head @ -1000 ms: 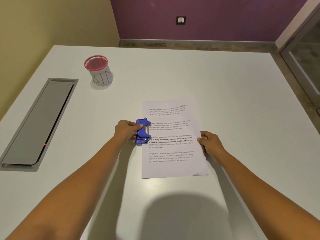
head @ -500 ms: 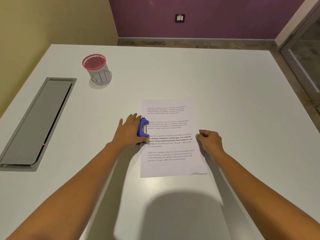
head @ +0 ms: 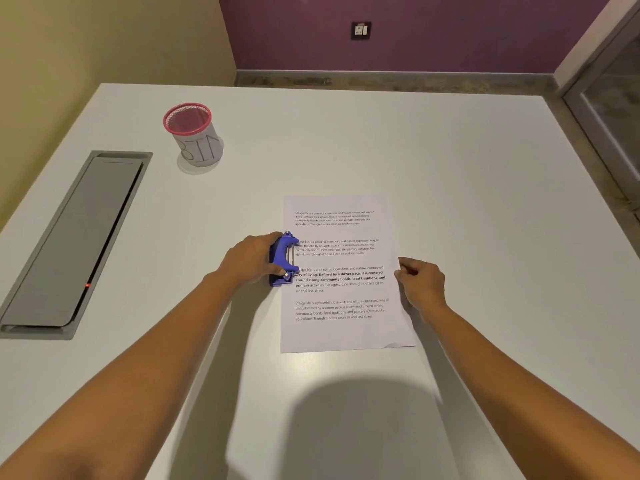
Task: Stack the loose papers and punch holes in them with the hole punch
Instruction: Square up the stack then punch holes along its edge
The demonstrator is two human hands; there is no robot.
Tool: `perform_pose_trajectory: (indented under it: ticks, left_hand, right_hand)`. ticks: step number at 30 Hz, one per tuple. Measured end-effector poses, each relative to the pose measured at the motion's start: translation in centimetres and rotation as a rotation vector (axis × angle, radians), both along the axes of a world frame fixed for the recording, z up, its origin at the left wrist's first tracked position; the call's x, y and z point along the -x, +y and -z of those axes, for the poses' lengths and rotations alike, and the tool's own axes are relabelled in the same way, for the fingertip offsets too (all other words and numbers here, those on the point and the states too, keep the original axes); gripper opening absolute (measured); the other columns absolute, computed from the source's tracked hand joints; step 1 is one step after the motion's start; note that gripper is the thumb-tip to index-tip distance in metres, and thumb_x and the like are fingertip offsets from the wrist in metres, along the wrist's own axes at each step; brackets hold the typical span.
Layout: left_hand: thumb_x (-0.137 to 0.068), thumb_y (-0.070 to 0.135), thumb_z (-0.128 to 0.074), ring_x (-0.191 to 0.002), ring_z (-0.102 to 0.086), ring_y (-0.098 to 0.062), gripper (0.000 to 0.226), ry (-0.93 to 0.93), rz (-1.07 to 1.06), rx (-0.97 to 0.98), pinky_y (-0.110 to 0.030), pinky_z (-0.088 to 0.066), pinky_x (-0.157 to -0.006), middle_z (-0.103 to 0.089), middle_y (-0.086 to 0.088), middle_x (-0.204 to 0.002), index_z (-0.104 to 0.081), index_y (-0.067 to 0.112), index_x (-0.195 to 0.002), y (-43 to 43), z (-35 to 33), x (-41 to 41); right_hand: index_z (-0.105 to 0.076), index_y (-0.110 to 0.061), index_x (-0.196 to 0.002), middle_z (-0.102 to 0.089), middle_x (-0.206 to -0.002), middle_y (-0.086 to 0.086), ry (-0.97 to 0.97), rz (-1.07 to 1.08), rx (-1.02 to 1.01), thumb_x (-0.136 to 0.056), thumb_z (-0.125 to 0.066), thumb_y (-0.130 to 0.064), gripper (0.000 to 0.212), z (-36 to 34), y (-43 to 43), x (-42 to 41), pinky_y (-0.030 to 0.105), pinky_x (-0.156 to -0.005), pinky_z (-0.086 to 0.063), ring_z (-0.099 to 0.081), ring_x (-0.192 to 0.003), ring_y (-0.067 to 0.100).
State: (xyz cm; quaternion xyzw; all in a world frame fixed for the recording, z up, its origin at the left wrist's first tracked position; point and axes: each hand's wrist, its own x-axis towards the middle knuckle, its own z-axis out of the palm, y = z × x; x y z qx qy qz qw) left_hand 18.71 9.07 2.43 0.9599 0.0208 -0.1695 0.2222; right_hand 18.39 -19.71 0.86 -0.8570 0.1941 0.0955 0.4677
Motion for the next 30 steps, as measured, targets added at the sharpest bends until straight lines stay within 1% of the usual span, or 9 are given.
perform_pose_trajectory:
  ticks: [3, 7, 14, 17, 19, 21, 22, 24, 30]
  left_hand:
    - [-0.074, 0.029, -0.073, -0.089, -0.051, -0.024, 0.063, -0.005, 0.0, -0.007, -0.029, -0.039, -0.071, -0.063, -0.005, -0.11, -0.045, 0.022, -0.131, -0.1, -0.1, 0.1]
    - [-0.074, 0.031, -0.073, -0.086, -0.048, -0.022, 0.063, -0.003, -0.006, -0.005, -0.03, -0.036, -0.069, -0.062, -0.003, -0.108, -0.044, 0.023, -0.13, -0.2, -0.1, 0.3]
    - [-0.075, 0.031, -0.072, -0.088, -0.051, -0.021, 0.063, -0.01, 0.004, -0.006, -0.03, -0.037, -0.069, -0.063, -0.002, -0.113, -0.044, 0.024, -0.13, -0.2, -0.1, 0.4]
    - [-0.074, 0.028, -0.073, -0.107, -0.054, -0.028, 0.065, -0.007, 0.018, 0.018, -0.035, -0.041, -0.083, -0.056, -0.006, -0.126, -0.045, 0.017, -0.131, -0.2, -0.3, 0.4]
    - [-0.077, 0.03, -0.07, -0.124, -0.045, -0.026, 0.066, 0.01, 0.016, 0.04, -0.039, -0.036, -0.098, -0.047, -0.007, -0.138, -0.041, 0.013, -0.134, -0.1, -0.4, 0.1]
    - [-0.086, 0.033, -0.059, -0.137, -0.03, -0.021, 0.063, 0.022, 0.019, 0.032, -0.045, -0.025, -0.11, -0.033, -0.004, -0.15, -0.034, 0.014, -0.14, -0.2, -0.4, -0.3]
    - [-0.091, 0.035, -0.051, -0.141, -0.023, -0.019, 0.058, 0.011, 0.024, 0.02, -0.047, -0.018, -0.113, -0.027, -0.003, -0.153, -0.032, 0.015, -0.142, -0.3, -0.4, -0.4]
    - [-0.096, 0.036, -0.04, -0.145, -0.011, -0.018, 0.052, -0.048, 0.018, 0.011, -0.05, -0.007, -0.114, -0.021, -0.002, -0.155, -0.03, 0.016, -0.143, -0.8, -0.3, -0.7]
    - [-0.097, 0.041, -0.029, -0.146, -0.002, -0.02, 0.058, -0.187, -0.014, -0.144, -0.048, -0.004, -0.116, -0.012, -0.006, -0.158, -0.02, 0.01, -0.146, -2.7, 1.5, -0.8]
  right_hand:
    - [-0.069, -0.005, -0.105, -0.069, -0.103, 0.023, -0.001, 0.017, -0.009, -0.084, -0.056, 0.003, 0.026, 0.1, 0.0, 0.0, 0.026, -0.086, -0.045, -0.06, -0.104, 0.035]
    - [-0.068, -0.005, -0.107, -0.07, -0.102, 0.018, -0.003, 0.028, -0.025, -0.083, -0.057, 0.003, 0.028, 0.3, -0.2, 0.1, 0.017, -0.077, -0.038, -0.062, -0.103, 0.032]
    - [-0.067, -0.004, -0.109, -0.07, -0.101, 0.016, 0.008, 0.021, -0.006, -0.084, -0.056, 0.001, 0.027, 0.2, -0.1, 0.0, 0.019, -0.08, -0.039, -0.062, -0.103, 0.032]
    - [-0.068, 0.004, -0.094, -0.067, -0.095, 0.027, 0.0, 0.009, 0.064, -0.084, -0.054, 0.0, 0.018, 0.2, 0.0, 0.0, 0.031, -0.083, -0.047, -0.057, -0.096, 0.043]
    - [-0.059, -0.002, -0.074, -0.056, -0.077, 0.024, -0.026, -0.07, 0.165, -0.084, -0.052, -0.004, 0.012, 0.2, 0.1, -0.2, 0.03, -0.07, -0.042, -0.047, -0.077, 0.04]
    - [-0.058, -0.008, -0.087, -0.056, -0.093, 0.012, -0.056, -0.185, 0.265, -0.088, -0.053, -0.01, 0.006, 0.2, 0.4, -0.2, 0.027, -0.078, -0.039, -0.05, -0.09, 0.026]
    - [-0.06, -0.006, -0.104, -0.058, -0.11, 0.011, -0.085, -0.245, 0.312, -0.09, -0.052, -0.012, 0.017, 0.3, 0.6, -0.3, 0.03, -0.09, -0.039, -0.05, -0.106, 0.026]
    - [-0.05, -0.003, -0.129, -0.048, -0.138, 0.01, -0.143, -0.352, 0.376, -0.093, -0.048, -0.014, 0.038, 0.3, 1.3, -0.3, 0.031, -0.108, -0.03, -0.039, -0.129, 0.024]
    - [-0.028, -0.006, -0.143, -0.02, -0.155, 0.011, -0.253, -0.581, 0.488, -0.098, -0.039, -0.025, 0.051, 1.2, 3.4, -1.1, 0.035, -0.119, -0.007, -0.014, -0.145, 0.02]
